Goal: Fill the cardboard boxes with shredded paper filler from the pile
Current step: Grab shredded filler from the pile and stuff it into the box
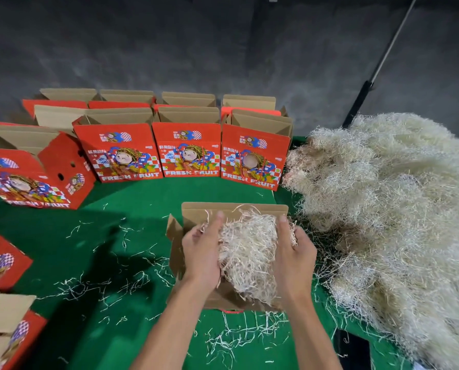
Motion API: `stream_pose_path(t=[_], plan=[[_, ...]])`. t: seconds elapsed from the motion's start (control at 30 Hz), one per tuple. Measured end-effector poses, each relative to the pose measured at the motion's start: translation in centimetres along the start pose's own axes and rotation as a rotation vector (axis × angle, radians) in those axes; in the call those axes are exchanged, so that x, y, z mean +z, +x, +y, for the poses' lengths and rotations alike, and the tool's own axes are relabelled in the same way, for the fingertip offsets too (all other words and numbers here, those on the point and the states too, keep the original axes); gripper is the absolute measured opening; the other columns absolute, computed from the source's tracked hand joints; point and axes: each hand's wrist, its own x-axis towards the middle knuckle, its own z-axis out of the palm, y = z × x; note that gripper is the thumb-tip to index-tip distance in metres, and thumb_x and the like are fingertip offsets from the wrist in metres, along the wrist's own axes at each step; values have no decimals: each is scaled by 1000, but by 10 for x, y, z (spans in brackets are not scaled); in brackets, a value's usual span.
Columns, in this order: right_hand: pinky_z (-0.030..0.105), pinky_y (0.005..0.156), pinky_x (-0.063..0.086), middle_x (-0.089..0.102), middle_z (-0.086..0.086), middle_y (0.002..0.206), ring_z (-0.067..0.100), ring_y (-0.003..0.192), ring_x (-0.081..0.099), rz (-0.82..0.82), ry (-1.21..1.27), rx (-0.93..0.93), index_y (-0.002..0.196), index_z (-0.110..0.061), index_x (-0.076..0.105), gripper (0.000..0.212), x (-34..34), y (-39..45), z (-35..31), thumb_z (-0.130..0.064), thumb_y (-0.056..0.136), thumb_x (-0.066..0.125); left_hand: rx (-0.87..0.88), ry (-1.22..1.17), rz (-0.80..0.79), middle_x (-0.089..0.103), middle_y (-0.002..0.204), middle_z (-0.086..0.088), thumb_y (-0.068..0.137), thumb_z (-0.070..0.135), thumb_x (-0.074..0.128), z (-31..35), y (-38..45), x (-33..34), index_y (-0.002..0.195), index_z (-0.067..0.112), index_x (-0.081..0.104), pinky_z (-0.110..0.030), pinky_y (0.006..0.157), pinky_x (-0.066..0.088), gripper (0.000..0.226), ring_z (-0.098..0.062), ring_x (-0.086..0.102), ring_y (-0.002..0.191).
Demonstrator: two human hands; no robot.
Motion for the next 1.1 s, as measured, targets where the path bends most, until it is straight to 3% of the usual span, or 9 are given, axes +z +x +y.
stream_pose_path(t=[0.17,0.3,0.4,0.53,0.67,0.8,0.93,0.97,1.1], plan=[[27,66,46,65,-12,82,6,67,54,-50,-45,-3,97,-60,53,14,20,-10,3,-54,100,40,44,208,-208,70,115,5,95,50,55,-10,-12,12,116,36,62,-23,85,48,26,-2,63,89],[31,40,44,63,5,72,20,49,47,-129,-122,-84,86,-30,52,19,15,-8,7,-39,102,47,4,275,-76,68,88,-7,98,29,59,-19,-11,8,122,15,57,-23,52,44,28,-13,59,60],[61,57,52,62,12,75,35,53,52,-40,-109,-76,85,-15,52,22,-9,8,12,-25,104,46,-138,188,65,56,109,3,87,51,67,0,10,-9,129,27,41,-47,89,46,55,-16,53,95],[27,35,36,48,12,64,10,42,35,40,-76,-128,82,-18,47,34,-12,21,14,-43,104,40,-100,99,106,58,129,10,76,78,61,13,16,-14,148,30,34,-47,106,34,91,-13,51,108],[33,48,44,59,-8,71,7,53,46,-150,-165,-199,88,-30,54,27,25,1,14,-48,103,40,-25,406,-202,53,134,19,60,99,47,-10,-17,16,149,30,36,-35,103,37,113,-7,47,118],[29,47,39,51,-4,65,9,53,39,-37,-170,-177,81,-24,55,37,9,12,15,-52,103,42,-4,292,54,52,87,10,64,83,64,2,-2,5,98,27,49,-30,68,47,68,-11,52,76],[20,59,23,30,-17,70,3,65,23,34,-48,-110,86,-13,56,40,-21,27,9,-48,103,46,-114,61,118,51,131,-2,77,64,72,15,32,-23,146,25,31,-56,109,37,89,-25,50,119],[21,63,18,41,-6,105,1,74,19,28,-12,-92,91,-12,57,40,-21,26,6,-49,103,45,-121,65,103,52,137,-5,76,64,72,17,32,-25,147,26,33,-57,109,37,90,-27,51,122],[33,95,53,57,-36,119,-8,117,54,-61,42,77,129,-32,55,56,-8,18,7,-71,94,37,-194,-91,-251,71,119,-7,74,78,63,18,18,-20,126,28,65,-50,90,54,73,-29,69,107]])
